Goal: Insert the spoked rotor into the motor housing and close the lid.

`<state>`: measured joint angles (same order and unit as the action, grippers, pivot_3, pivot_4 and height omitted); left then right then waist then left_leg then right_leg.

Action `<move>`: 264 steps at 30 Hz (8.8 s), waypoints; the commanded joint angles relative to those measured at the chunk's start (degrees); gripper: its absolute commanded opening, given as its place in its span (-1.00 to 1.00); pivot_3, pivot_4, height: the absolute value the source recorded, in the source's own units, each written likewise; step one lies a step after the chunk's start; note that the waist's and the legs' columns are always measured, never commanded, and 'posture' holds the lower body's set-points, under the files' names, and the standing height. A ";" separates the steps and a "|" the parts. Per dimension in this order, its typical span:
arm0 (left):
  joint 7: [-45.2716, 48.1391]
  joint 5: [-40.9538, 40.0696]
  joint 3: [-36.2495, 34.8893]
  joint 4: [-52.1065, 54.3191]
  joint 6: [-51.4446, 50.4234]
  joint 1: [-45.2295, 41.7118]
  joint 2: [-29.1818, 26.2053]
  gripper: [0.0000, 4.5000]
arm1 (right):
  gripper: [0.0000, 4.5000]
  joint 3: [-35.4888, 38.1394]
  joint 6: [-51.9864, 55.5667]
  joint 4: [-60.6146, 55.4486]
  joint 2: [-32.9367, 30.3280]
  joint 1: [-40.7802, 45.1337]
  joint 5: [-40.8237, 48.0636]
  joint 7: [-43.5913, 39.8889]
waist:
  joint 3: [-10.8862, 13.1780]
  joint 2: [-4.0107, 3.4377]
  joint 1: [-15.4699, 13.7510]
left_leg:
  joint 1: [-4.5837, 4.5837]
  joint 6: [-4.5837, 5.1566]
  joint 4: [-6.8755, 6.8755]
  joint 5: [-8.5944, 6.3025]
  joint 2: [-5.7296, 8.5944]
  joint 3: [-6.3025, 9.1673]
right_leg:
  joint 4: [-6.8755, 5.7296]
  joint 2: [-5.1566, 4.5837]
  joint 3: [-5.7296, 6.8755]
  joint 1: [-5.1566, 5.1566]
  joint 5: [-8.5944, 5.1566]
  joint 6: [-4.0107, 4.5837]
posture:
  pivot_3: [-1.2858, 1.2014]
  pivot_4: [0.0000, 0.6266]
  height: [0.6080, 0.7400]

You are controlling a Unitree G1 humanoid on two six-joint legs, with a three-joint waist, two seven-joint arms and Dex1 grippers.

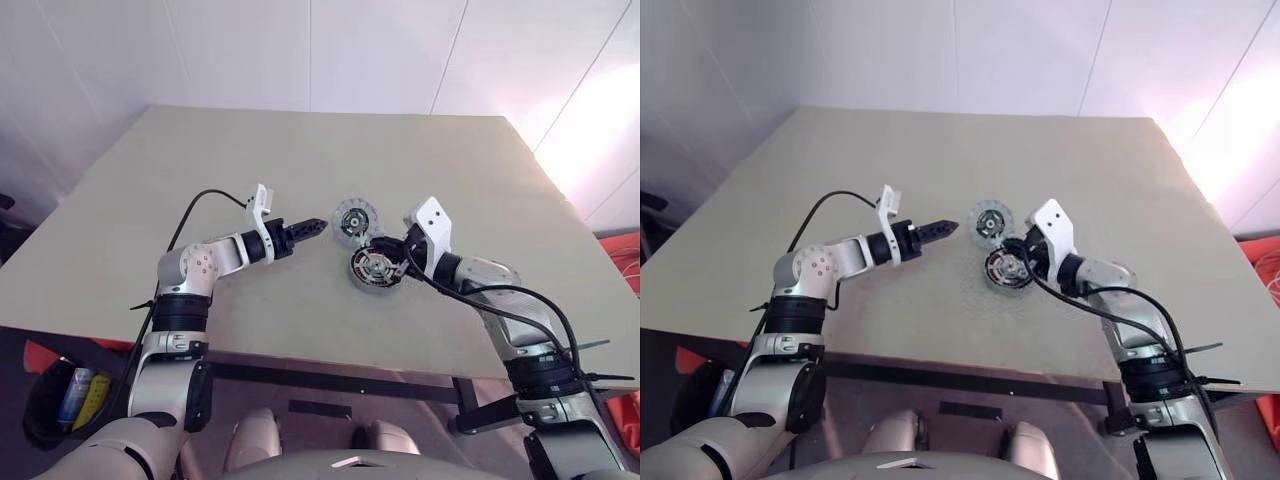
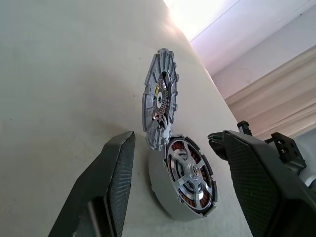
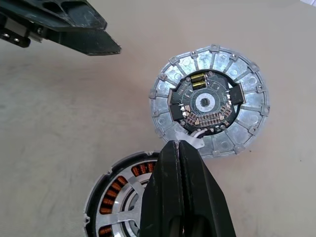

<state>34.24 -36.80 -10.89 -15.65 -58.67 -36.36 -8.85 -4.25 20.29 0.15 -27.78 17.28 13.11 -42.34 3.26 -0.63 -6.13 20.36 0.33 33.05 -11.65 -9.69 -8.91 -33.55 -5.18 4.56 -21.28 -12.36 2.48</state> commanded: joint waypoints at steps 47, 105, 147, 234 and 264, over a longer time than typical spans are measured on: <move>5.07 5.32 6.47 3.55 9.17 0.54 -7.42 0.36 | 0.98 -19.84 -36.19 20.74 -18.53 29.51 -19.96 -45.29 | 0.02 0.02 0.64 | 1.33 0.54 1.95 -0.09 -0.21 0.06 | -1.81 -0.05 -0.05 -1.34 -0.05 0.29 | 0.03 -1.00 1.00; 3.53 5.46 7.25 5.79 9.61 2.64 -5.72 0.36 | -0.97 -25.19 -48.76 34.04 -12.33 33.50 -30.83 -40.32 | 0.04 0.07 0.80 | 1.24 0.53 2.03 -0.07 -0.21 0.10 | -1.94 -0.05 -0.07 -1.29 -0.04 0.32 | 0.03 -1.00 1.00; -1.91 2.96 1.32 12.34 9.40 10.97 -7.20 0.36 | -0.97 -5.69 72.21 11.91 13.62 40.95 -6.98 -0.77 | 0.65 -0.10 0.29 | 1.38 -0.63 1.36 0.36 -0.29 0.20 | -1.88 0.16 -0.16 -1.76 0.04 0.46 | 0.03 -1.00 1.00; 1.98 10.79 5.50 0.49 19.12 2.40 -7.28 0.36 | -0.99 -2.41 25.13 0.18 11.54 18.59 3.33 9.96 | 0.64 0.17 -0.72 | 0.94 -0.92 1.12 0.93 -0.34 0.28 | -2.07 0.31 -0.15 -1.49 0.20 0.65 | 0.03 -1.00 1.00; 1.29 11.11 3.37 -0.18 19.35 2.07 -9.28 0.36 | -0.99 -4.10 13.56 18.82 16.42 14.40 -1.55 8.88 | 0.61 0.22 -0.64 | -1.19 -0.95 0.01 0.92 -0.17 0.30 | -0.54 0.22 -0.08 0.67 -0.08 0.10 | 0.03 -1.00 1.00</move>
<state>35.36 -25.43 -7.04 -17.02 -40.47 -32.91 -17.92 -9.37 33.68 19.36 -10.48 32.70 11.50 -33.08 3.86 -0.41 -6.77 19.22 -0.62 33.04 -10.73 -9.86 -8.61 -34.03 -4.95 4.48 -20.61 -12.41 2.55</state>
